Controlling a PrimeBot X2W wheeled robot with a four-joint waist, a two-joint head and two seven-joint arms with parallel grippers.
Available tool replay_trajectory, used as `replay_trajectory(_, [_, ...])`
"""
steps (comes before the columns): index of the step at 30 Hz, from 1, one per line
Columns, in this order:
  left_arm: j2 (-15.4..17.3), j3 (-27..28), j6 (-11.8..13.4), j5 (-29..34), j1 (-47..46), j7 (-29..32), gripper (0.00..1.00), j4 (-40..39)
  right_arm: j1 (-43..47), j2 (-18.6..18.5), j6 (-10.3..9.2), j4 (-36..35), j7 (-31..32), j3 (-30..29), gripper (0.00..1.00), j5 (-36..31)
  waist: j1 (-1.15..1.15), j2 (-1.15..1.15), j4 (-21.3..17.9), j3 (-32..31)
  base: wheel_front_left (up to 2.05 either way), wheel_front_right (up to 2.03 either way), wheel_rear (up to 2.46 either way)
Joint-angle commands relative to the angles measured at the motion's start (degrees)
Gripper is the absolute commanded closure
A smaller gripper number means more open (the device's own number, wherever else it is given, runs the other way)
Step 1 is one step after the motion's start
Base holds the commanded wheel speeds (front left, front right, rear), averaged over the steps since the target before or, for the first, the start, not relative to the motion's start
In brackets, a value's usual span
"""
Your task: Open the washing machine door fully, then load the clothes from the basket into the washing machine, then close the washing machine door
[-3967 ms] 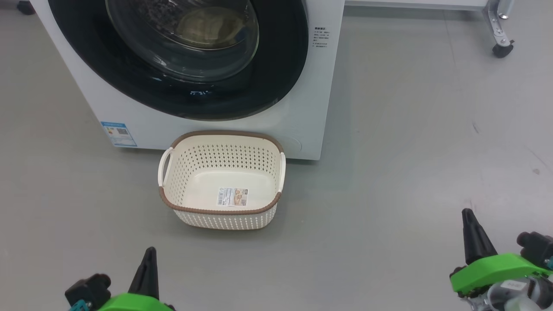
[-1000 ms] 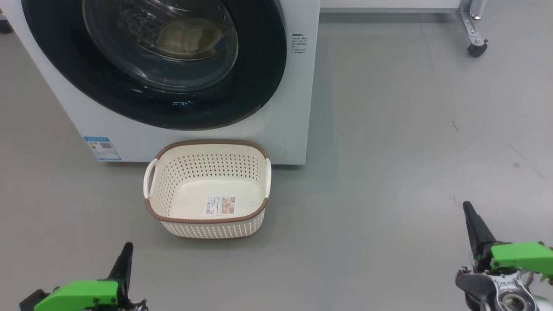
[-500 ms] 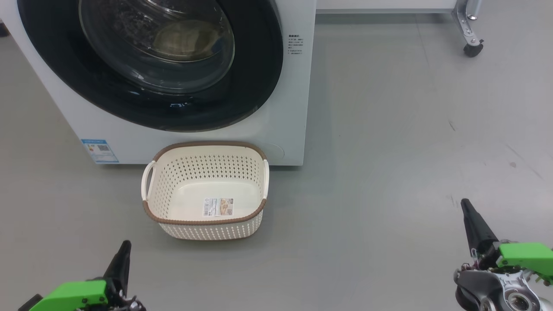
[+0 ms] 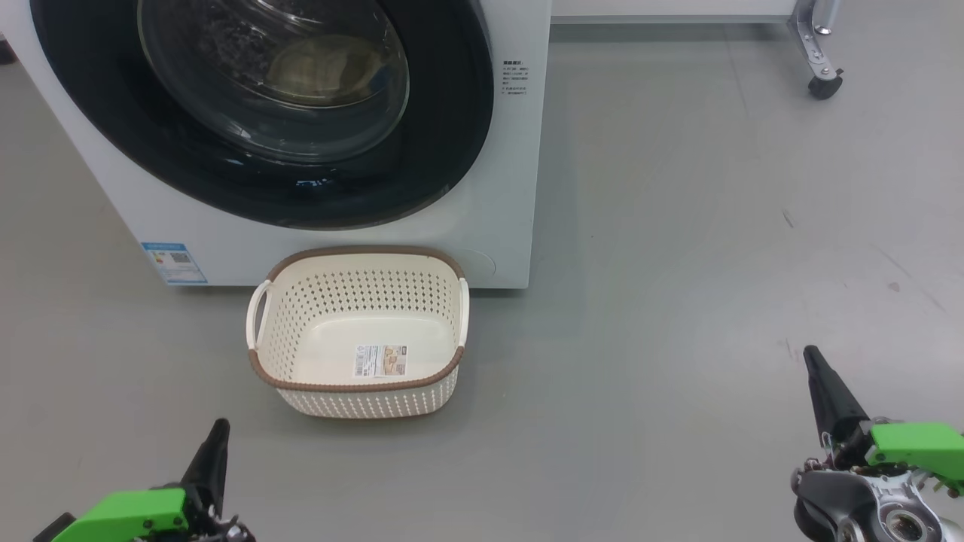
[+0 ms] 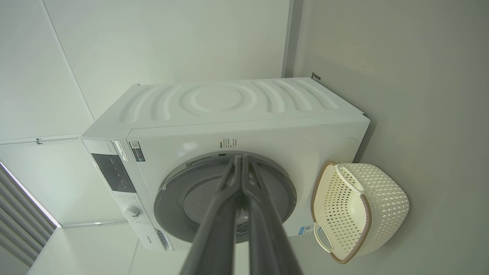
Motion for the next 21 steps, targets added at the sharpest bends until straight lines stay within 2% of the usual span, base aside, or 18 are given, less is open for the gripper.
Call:
replay_trajectory(1, [0.51,2.18,-0.03,0.04,-2.83,0.27,1.00,-2.07,-3.42,-1.25,-0.16,-2.19,0.30,0.91,1.00,0.41,0.00,0.00,0.01,0.00,0.00,0.00,0.00])
replay_trajectory(21, [0.36,2.40,-0.03,0.22,-2.85,0.45,1.00,-2.07,-3.42,-1.25,-0.16,-2.19,0.30,0.91,1.00,0.41,0.00,0.00,0.01,0.00,0.00,0.00,0.00])
